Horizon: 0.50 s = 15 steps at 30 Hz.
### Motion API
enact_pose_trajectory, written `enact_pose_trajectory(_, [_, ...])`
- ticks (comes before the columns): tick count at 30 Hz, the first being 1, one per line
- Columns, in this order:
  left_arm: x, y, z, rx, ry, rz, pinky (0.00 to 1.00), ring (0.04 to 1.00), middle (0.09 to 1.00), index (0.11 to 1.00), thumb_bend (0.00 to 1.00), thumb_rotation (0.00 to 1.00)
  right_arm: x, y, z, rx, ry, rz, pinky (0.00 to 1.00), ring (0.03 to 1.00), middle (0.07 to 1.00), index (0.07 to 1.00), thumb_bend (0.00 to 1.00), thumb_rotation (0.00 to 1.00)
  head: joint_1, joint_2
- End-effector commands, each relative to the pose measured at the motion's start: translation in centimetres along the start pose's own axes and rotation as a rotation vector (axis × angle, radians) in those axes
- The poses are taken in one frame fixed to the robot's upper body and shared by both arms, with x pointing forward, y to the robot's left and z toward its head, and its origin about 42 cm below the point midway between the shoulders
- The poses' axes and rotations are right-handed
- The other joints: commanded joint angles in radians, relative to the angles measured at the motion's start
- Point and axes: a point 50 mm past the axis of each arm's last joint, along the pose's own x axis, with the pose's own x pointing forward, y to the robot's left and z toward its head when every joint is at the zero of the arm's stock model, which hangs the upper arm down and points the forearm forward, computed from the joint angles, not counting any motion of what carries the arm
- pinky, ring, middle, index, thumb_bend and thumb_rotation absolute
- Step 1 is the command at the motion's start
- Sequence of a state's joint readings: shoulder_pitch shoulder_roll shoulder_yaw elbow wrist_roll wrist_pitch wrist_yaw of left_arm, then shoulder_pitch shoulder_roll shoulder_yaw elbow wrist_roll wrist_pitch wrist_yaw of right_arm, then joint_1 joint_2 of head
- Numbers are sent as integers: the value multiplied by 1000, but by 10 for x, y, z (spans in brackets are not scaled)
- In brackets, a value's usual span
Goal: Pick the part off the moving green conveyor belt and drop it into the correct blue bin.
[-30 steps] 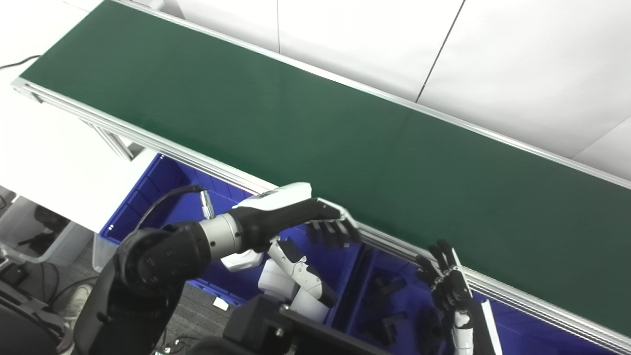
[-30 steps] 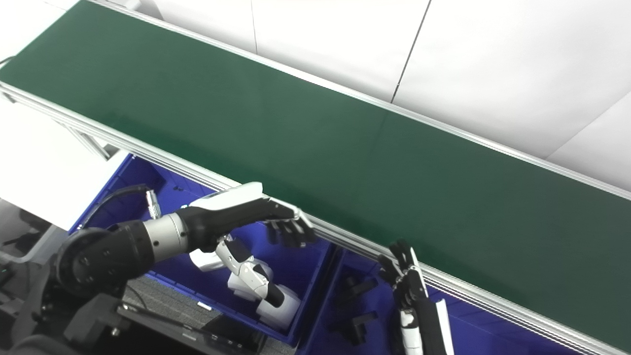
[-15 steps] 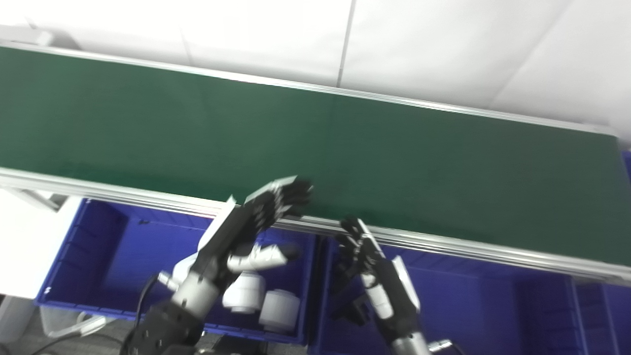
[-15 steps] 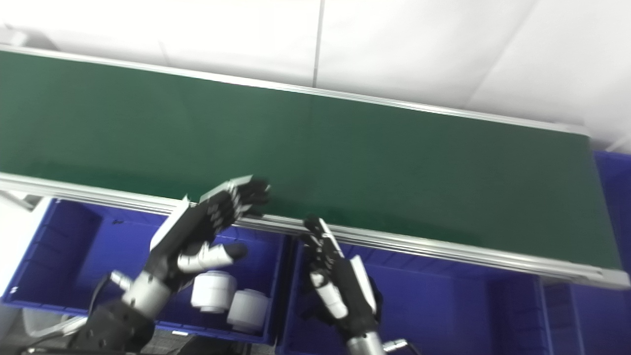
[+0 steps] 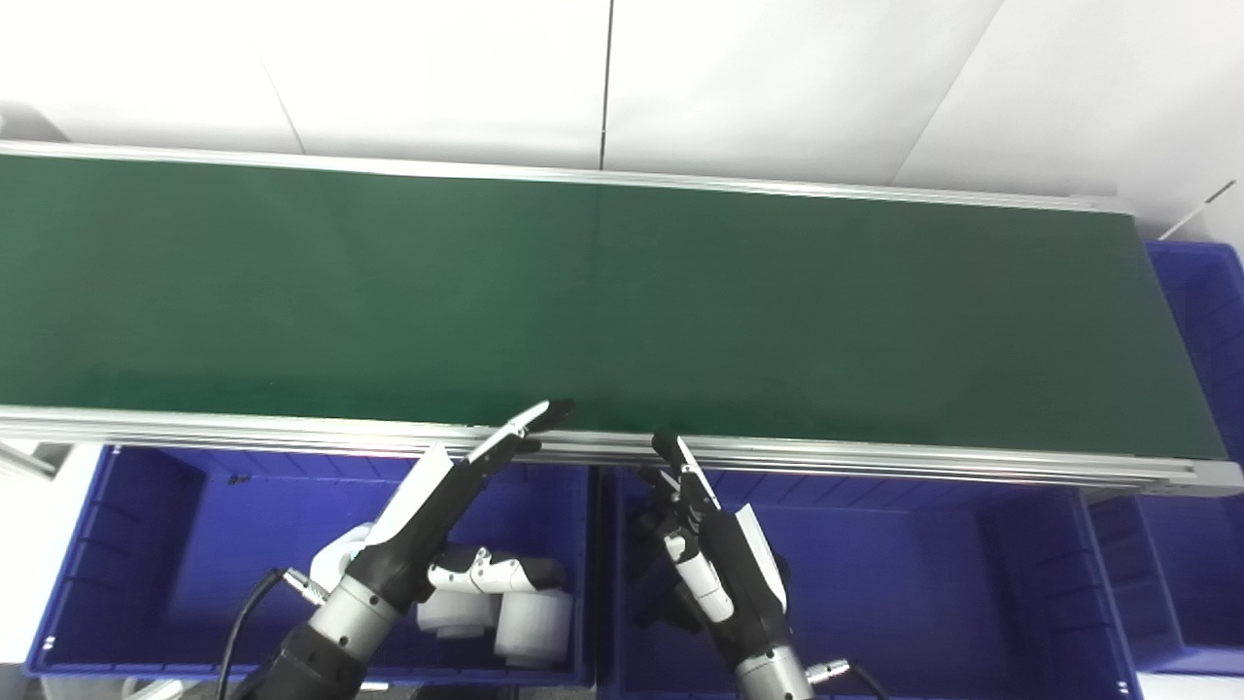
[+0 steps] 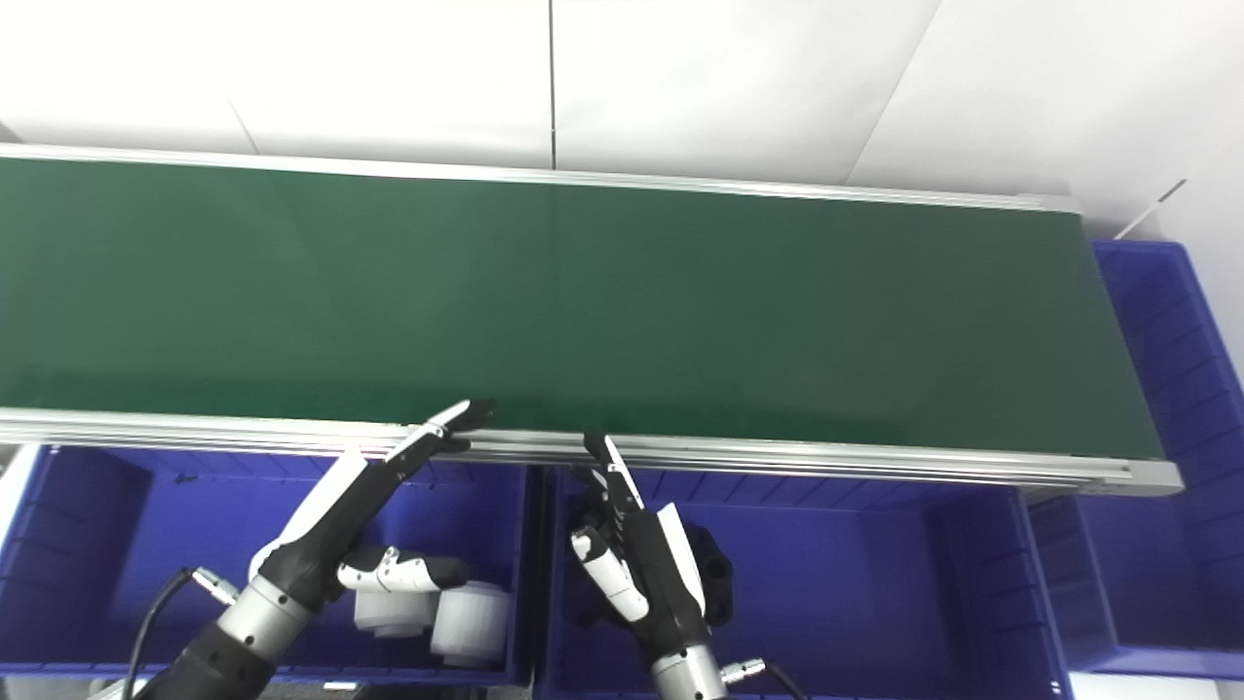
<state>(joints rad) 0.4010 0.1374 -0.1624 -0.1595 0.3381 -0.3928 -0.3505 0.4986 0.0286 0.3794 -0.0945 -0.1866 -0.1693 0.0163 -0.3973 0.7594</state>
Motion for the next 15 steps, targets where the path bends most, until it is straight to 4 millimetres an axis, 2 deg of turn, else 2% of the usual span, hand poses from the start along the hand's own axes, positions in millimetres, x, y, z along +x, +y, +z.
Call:
enact_pose_trajectory(1, [-2,1,4,15,-40,16,837,908,923,922,760,775,7,28,13,43,-94,21,907,906,975,977,850,980,4,-1])
enact_pose_trajectory(10, [2,-4,5,-2,-72,25,838,916,936,929,752,770,7,23,4,29,-116,25,907,899,969,962,860,957,-1,-35])
enact_pose_trajectory(15, [11,-7,15,-56,-118,34,828,924,947,937,763,759,5,17,4,41,-130,18,915,916,982,968,877,942,12,-46])
